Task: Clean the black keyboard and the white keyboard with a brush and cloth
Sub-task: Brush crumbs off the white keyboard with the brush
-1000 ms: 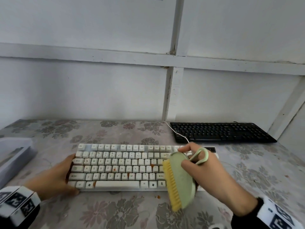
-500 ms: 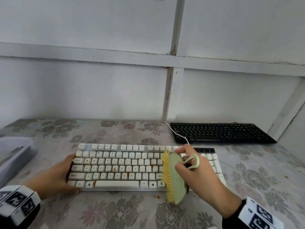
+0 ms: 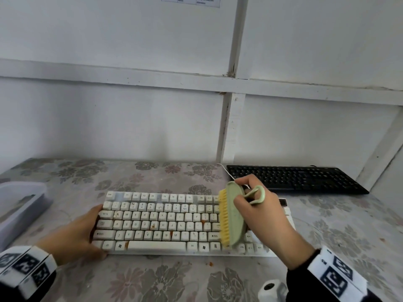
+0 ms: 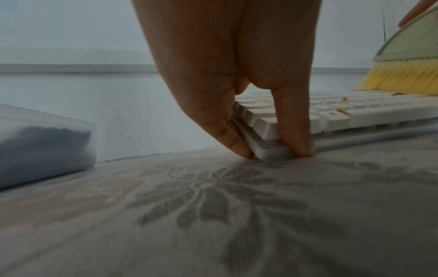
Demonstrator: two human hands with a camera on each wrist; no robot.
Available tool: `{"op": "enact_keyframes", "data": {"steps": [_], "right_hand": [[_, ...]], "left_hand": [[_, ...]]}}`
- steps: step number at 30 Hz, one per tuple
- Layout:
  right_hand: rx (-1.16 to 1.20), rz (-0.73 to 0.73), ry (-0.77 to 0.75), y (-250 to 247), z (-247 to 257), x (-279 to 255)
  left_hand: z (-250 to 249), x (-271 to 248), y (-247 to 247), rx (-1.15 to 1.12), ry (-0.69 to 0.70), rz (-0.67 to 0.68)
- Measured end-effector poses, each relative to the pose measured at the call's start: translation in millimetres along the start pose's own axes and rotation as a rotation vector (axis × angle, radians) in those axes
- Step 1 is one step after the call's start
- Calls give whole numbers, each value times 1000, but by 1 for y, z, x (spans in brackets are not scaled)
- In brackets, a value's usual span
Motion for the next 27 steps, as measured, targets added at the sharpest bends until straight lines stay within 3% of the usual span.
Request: {"op": "enact_keyframes", "data": {"steps": [10,19,27], "right_hand": [[71,249,93,9,-13,-38],[130,38,8,-11,18,0],[43,104,-14,15,9,-5]], "left_hand": [[-5,-3,0,10,5,5],[-8,-4,2,26,-35,-1],[-5,-2,0,12,-28,-14]]}}
Point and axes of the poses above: each hand's wrist, its own x-axis towards the middle knuckle, its own y-axis out of the palm, z = x × y, the point moved 3 cm from there along x, towards the middle knuckle, and after that the axes turned 6 degrees about -x, right-handed, at the moved point
